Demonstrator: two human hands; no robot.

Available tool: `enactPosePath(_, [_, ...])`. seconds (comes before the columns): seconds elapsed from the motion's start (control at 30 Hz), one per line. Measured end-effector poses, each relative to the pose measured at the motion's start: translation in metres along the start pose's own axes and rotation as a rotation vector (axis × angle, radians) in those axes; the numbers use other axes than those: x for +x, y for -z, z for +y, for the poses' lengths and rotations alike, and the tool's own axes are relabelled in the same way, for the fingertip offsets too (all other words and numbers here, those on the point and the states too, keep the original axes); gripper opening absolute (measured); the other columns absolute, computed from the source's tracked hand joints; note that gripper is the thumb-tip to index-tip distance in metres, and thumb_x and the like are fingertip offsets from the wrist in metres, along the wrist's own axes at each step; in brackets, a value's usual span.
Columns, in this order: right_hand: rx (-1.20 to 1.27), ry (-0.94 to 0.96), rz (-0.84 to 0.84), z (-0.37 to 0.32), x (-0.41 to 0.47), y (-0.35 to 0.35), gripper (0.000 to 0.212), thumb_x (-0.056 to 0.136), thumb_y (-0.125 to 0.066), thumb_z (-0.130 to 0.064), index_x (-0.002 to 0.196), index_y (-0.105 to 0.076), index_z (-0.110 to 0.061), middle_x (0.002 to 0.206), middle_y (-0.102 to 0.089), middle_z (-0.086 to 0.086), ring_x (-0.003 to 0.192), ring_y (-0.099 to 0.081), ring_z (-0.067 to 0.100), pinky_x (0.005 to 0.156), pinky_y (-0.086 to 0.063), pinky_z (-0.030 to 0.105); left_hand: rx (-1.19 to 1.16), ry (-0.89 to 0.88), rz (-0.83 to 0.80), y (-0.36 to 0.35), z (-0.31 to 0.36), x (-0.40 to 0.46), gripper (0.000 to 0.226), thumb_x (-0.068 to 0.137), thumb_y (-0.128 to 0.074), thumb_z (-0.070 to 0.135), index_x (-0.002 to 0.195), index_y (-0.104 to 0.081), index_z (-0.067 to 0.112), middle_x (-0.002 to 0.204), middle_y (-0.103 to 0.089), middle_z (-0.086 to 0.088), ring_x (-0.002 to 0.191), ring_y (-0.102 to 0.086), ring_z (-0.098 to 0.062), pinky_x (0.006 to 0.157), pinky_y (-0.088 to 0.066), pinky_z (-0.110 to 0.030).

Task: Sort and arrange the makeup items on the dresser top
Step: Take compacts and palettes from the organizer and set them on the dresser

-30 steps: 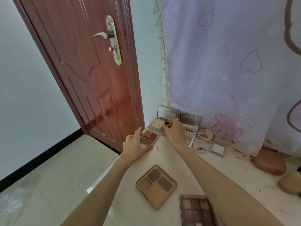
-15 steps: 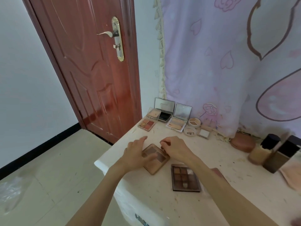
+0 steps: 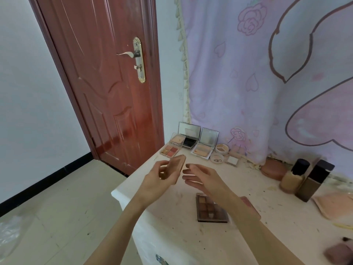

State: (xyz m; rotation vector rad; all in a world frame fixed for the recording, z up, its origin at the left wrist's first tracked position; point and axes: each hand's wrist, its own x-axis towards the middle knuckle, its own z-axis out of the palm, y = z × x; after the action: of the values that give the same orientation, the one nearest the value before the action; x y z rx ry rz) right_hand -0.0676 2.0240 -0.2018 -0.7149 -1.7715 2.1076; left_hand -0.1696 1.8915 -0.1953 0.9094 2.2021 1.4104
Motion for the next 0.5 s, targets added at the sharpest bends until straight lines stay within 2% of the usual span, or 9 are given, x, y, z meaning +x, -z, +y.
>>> enactPosePath(0.1, [0.109, 0.025, -0.123, 0.002, -0.010, -0.008, 0.032, 0.098, -0.044, -0.028, 0.121, -0.058, -0.009, 0.115, -0.066, 0.011, 0.105, -0.065, 0.024, 0.096, -0.050, 0.036, -0.090, -0.112, 0.026, -0.006, 0.011, -0.005, 0.029, 0.085, -0.061, 0.037, 0.112, -0.053, 0.030, 0.109, -0.061, 0.012, 0.098, -0.059, -0.003, 0.078, -0.046, -0.014])
enactPosePath(0.17, [0.179, 0.070, -0.161, 0.000, -0.015, -0.012, 0.034, 0.100, -0.039, -0.028, 0.121, -0.058, -0.010, 0.117, -0.067, 0.010, 0.108, -0.064, 0.024, 0.098, -0.048, 0.037, -0.049, -0.178, 0.064, -0.011, 0.016, -0.009, 0.028, 0.087, -0.058, 0.035, 0.114, -0.055, 0.028, 0.108, -0.061, 0.014, 0.100, -0.058, -0.004, 0.081, -0.046, -0.012])
enactPosePath(0.27, [0.248, 0.097, -0.168, -0.004, -0.019, -0.012, 0.035, 0.099, -0.038, -0.030, 0.115, -0.061, -0.010, 0.111, -0.069, 0.011, 0.106, -0.065, 0.024, 0.094, -0.051, 0.033, 0.079, -0.261, 0.093, -0.013, 0.023, -0.016, 0.039, 0.088, -0.053, 0.041, 0.124, -0.054, 0.025, 0.110, -0.060, 0.013, 0.101, -0.055, -0.003, 0.080, -0.041, -0.005])
enactPosePath(0.37, [0.269, 0.082, -0.168, -0.006, -0.022, -0.007, 0.041, 0.089, -0.044, -0.041, 0.109, -0.063, -0.010, 0.106, -0.070, 0.013, 0.103, -0.066, 0.024, 0.086, -0.054, 0.030, 0.173, -0.341, -0.006, -0.009, 0.029, -0.023, 0.055, 0.085, -0.049, 0.050, 0.132, -0.048, 0.023, 0.114, -0.056, 0.016, 0.102, -0.052, 0.000, 0.079, -0.035, 0.003])
enactPosePath(0.43, [0.268, 0.060, -0.156, -0.005, -0.024, -0.003, 0.049, 0.082, -0.048, -0.046, 0.113, -0.062, -0.011, 0.107, -0.069, 0.017, 0.106, -0.064, 0.027, 0.085, -0.052, 0.031, 0.249, -0.391, -0.116, -0.004, 0.030, -0.023, 0.064, 0.080, -0.050, 0.054, 0.135, -0.045, 0.023, 0.120, -0.053, 0.018, 0.108, -0.051, -0.001, 0.082, -0.034, 0.002])
enactPosePath(0.5, [0.296, 0.024, -0.153, -0.003, -0.025, -0.001, 0.053, 0.079, -0.052, -0.047, 0.116, -0.062, -0.011, 0.107, -0.068, 0.017, 0.104, -0.064, 0.028, 0.087, -0.051, 0.033, 0.376, -0.444, -0.133, -0.001, 0.029, -0.021, 0.061, 0.081, -0.060, 0.047, 0.135, -0.046, 0.022, 0.125, -0.053, 0.017, 0.116, -0.049, -0.005, 0.089, -0.032, -0.003])
